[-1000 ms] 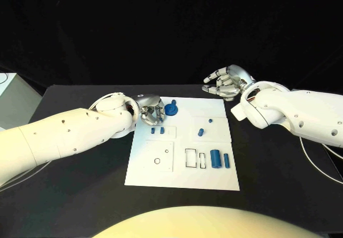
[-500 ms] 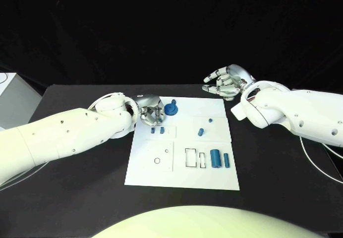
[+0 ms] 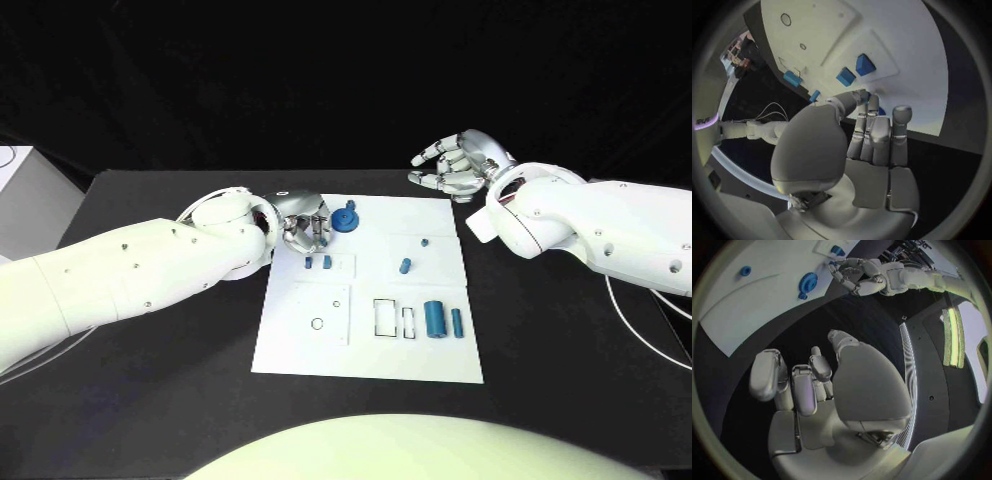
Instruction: Assemble the parts on the task board
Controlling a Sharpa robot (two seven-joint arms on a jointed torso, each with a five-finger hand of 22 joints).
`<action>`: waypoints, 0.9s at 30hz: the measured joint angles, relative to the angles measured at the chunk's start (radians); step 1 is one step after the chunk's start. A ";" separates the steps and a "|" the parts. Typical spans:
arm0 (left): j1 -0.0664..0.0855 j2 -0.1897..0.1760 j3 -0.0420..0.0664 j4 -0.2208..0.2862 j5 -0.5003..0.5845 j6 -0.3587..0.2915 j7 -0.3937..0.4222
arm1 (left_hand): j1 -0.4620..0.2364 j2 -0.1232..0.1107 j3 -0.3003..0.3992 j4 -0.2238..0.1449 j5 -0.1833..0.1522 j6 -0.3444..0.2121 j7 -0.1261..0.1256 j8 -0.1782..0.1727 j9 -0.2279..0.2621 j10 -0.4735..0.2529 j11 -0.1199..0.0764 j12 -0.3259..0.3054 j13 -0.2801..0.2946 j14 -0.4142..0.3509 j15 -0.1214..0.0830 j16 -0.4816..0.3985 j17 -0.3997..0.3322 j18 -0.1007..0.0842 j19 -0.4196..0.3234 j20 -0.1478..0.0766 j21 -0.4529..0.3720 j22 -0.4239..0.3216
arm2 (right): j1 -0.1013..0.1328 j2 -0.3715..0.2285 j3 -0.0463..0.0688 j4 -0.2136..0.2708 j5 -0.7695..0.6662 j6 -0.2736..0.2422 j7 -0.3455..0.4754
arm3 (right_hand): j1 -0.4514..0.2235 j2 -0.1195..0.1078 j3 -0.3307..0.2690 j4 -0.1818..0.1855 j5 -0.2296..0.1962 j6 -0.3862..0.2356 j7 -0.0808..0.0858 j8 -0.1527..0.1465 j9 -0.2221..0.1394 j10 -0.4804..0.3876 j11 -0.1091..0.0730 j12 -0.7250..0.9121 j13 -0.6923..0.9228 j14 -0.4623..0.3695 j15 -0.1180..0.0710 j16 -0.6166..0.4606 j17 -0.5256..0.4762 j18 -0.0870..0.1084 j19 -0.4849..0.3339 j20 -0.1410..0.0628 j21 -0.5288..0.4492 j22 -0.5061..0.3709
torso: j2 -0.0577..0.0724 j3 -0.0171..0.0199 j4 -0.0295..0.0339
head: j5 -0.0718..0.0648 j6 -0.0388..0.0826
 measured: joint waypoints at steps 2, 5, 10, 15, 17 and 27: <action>0.000 0.000 0.000 -0.002 0.000 -0.002 -0.001 | -0.001 0.001 0.000 0.000 0.000 0.000 0.000 0.000 0.000 0.000 0.000 0.000 0.001 0.000 0.000 0.000 0.000 0.000 0.000 0.000 0.000 0.000 | 0.000 0.000 0.000 0.000 0.000 0.000 0.000 | 0.000 0.000 0.000 0.000 0.000 0.000 0.000 0.000 0.000 0.000 0.000 0.000 0.000 0.000 0.000 0.000 0.000 0.000 0.000 0.000 0.000 0.000 | 0.000 0.0004 0.0000 | 0.000 0.000; 0.000 0.001 0.000 -0.007 -0.001 -0.005 -0.004 | -0.001 0.001 0.000 0.000 0.000 0.000 0.000 0.000 0.000 0.000 0.000 0.000 0.000 0.000 0.000 0.000 0.000 0.000 0.000 0.000 0.000 0.001 | 0.000 0.000 0.000 0.000 0.000 0.000 0.000 | 0.000 0.000 0.000 0.000 0.000 0.000 0.000 0.000 0.000 0.000 0.000 0.000 0.000 0.000 0.000 0.000 0.000 0.000 0.000 0.000 0.000 0.000 | 0.000 0.0003 0.0001 | 0.000 0.000; -0.002 0.005 -0.002 -0.010 -0.002 -0.010 -0.009 | -0.001 0.001 0.000 0.000 0.000 0.000 0.000 -0.001 0.000 0.000 0.000 0.000 0.000 0.004 -0.004 0.000 0.000 0.000 0.003 -0.003 0.000 0.002 | 0.000 0.000 0.000 0.000 0.000 0.000 0.000 | 0.000 0.000 0.000 0.000 0.000 0.000 0.000 0.000 0.000 0.000 0.000 0.000 0.000 0.000 0.000 0.000 0.000 0.000 0.000 0.000 0.000 0.000 | 0.000 0.0008 0.0000 | 0.001 0.001; -0.002 0.006 -0.002 -0.011 -0.004 -0.013 -0.013 | -0.001 0.001 0.000 0.000 0.000 0.003 0.003 0.000 0.001 0.000 0.000 0.000 0.000 0.004 -0.004 0.000 0.000 0.000 0.003 -0.003 0.004 0.004 | 0.000 0.000 0.000 0.000 0.000 0.000 0.000 | 0.000 0.000 0.000 0.000 0.000 0.000 0.000 0.000 0.000 0.000 0.000 0.000 0.000 0.000 0.000 0.000 0.000 0.000 0.000 0.000 0.000 0.000 | 0.000 0.0010 -0.0006 | 0.002 0.001; -0.002 0.007 -0.002 -0.011 -0.004 -0.013 -0.014 | -0.001 0.001 0.000 0.000 0.000 0.003 0.003 0.002 0.001 0.000 0.000 0.000 0.001 0.004 -0.004 0.000 0.000 0.000 0.003 -0.003 0.004 0.004 | 0.000 0.000 0.000 0.000 0.000 0.000 0.001 | 0.000 0.000 0.000 0.000 0.000 0.000 0.000 0.000 0.000 0.000 0.000 0.000 0.000 0.000 0.000 0.000 0.000 0.000 0.000 0.000 0.000 0.000 | 0.000 0.0009 -0.0011 | 0.002 0.001; -0.002 0.015 -0.002 -0.018 -0.005 -0.010 -0.015 | -0.001 0.001 0.000 0.000 0.000 0.003 0.004 0.002 0.001 0.005 -0.002 0.000 0.004 0.004 -0.004 0.000 -0.001 0.001 0.003 -0.003 0.004 0.002 | 0.000 0.000 0.000 0.000 0.000 0.000 0.001 | 0.000 0.000 0.000 0.000 0.000 0.000 0.000 0.000 0.000 0.000 0.000 0.000 0.000 0.000 0.000 0.000 0.000 0.000 0.000 0.000 0.000 0.000 | 0.000 0.0009 -0.0005 | 0.000 -0.001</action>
